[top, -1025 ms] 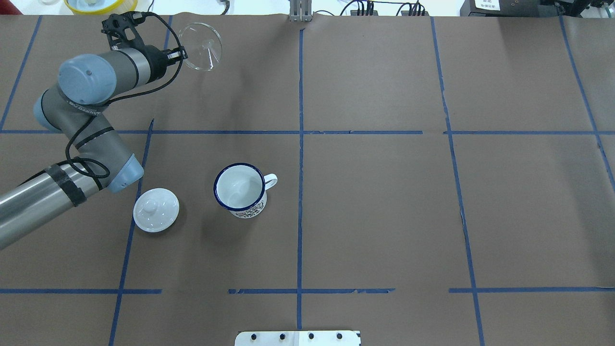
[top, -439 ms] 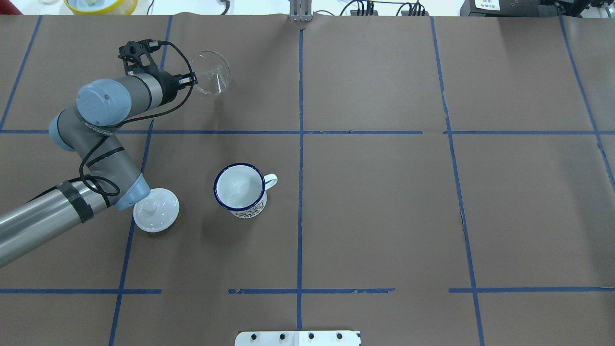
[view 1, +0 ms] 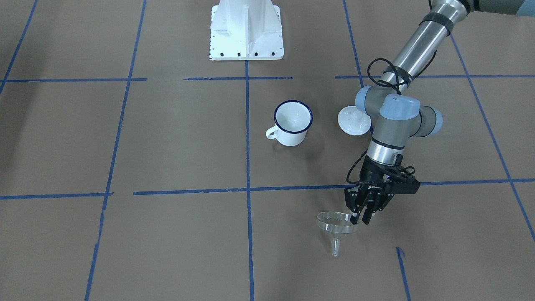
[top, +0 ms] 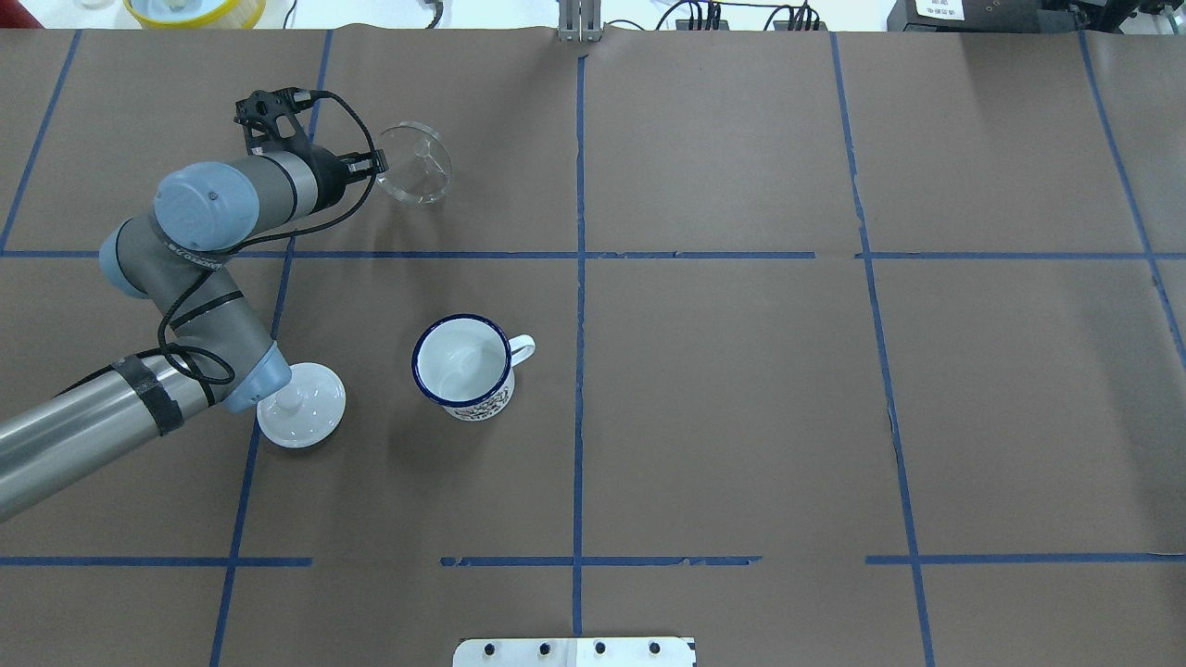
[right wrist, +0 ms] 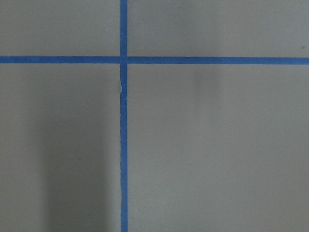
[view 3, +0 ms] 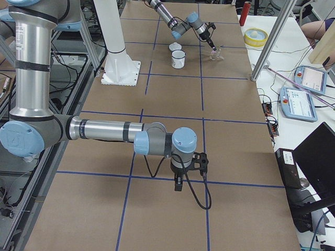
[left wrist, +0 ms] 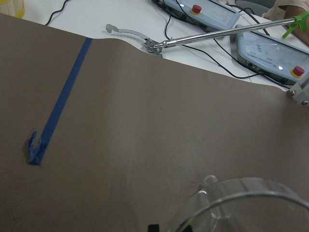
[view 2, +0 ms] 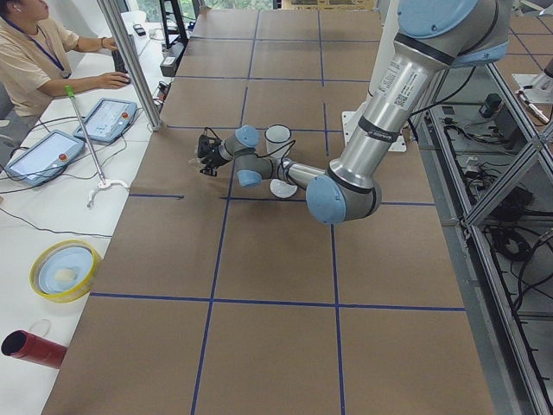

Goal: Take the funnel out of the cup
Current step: 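Lower the funnel onto the table farther from the robot and release, then move the left gripper to the white lid and grasp its knob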

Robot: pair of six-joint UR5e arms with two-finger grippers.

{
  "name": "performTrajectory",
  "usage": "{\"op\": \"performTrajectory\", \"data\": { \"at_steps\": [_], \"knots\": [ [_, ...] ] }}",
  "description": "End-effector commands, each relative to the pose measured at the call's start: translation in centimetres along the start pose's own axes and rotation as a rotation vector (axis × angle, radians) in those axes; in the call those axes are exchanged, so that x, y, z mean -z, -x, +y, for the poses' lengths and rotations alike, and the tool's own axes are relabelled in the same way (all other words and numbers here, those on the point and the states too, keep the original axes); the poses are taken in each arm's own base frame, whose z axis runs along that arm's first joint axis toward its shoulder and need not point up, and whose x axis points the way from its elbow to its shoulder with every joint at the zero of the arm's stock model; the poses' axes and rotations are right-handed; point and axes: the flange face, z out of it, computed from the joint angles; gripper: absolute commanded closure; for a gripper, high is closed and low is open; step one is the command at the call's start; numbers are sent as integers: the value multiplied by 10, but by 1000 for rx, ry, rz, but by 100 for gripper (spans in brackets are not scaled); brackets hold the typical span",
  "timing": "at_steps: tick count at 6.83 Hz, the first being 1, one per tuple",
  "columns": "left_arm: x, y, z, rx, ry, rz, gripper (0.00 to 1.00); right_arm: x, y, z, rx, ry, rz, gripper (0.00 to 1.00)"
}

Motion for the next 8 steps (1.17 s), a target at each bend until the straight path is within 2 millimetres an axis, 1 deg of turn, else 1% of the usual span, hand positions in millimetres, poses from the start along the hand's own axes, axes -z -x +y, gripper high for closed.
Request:
{"op": "performTrajectory", "data": {
  "at_steps": [1, 2, 3, 4, 5, 6, 7, 8],
  "knots": [
    [24, -12, -10, 9, 60, 45, 3, 0, 0, 0, 0, 0, 0, 0],
    [48, -13, -19, 12, 169, -25, 2, 0, 0, 0, 0, 0, 0, 0],
    [74, -26, -27, 41, 338, -72, 2, 0, 0, 0, 0, 0, 0, 0],
    [118, -26, -27, 60, 418, -130, 4, 0, 0, 0, 0, 0, 0, 0],
    [171, -7, -19, 70, 440, -163, 7, 0, 0, 0, 0, 0, 0, 0],
    [202, 21, -2, 75, 471, -183, 7, 0, 0, 0, -1, 1, 0, 0],
    [208, 29, 19, 110, 592, -173, 6, 0, 0, 0, 0, 0, 0, 0],
    [205, 20, 48, 135, 641, -184, 6, 0, 0, 0, 0, 0, 0, 0]
  ]
}}
